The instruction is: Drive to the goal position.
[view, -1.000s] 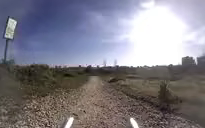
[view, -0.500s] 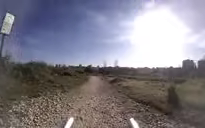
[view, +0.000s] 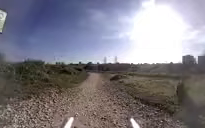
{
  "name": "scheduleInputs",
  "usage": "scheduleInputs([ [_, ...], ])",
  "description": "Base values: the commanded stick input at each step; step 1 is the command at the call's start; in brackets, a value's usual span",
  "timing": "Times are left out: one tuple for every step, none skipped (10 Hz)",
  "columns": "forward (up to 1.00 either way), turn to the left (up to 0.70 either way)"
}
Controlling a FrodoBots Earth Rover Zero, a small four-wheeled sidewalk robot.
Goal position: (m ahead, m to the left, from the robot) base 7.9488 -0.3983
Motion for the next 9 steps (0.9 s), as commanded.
scheduleInputs([
  [0.50, 0.00],
  [0.50, 0.00],
  [0.50, 0.00],
  [0.50, 0.00],
  [0.50, 0.00],
  [0.50, 0.00],
  [0.50, 0.00],
  [0.50, 0.00],
  [0.50, 0.00],
])
